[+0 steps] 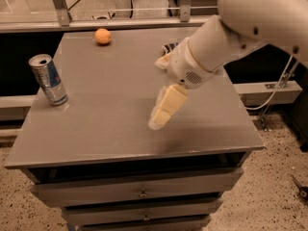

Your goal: Knock redbull can over

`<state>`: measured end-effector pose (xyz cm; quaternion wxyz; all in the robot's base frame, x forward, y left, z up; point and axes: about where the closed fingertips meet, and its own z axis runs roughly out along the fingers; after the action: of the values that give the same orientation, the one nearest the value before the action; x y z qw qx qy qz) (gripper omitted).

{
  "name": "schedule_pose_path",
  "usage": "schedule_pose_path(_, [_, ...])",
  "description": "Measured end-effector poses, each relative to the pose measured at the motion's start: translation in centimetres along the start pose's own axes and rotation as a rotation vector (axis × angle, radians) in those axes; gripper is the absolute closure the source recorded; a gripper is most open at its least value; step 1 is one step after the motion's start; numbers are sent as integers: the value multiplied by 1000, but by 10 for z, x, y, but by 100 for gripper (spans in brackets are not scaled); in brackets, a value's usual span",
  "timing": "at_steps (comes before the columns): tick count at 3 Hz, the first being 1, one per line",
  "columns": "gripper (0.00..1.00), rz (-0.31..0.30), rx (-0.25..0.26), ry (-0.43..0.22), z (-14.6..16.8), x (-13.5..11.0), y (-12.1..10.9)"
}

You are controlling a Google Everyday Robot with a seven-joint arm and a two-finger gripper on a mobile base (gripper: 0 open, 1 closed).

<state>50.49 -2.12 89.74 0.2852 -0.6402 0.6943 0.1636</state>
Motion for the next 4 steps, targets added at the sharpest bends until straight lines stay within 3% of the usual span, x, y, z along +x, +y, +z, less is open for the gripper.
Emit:
schedule_pose_path(1, [0,-36,-46,-173,50,-55,-6])
schedule_pose_path(3, [0,-19,-160,-469,136,-141,-13])
schedule_pose_path(4, [0,-1,-196,-581,161,-176,-21])
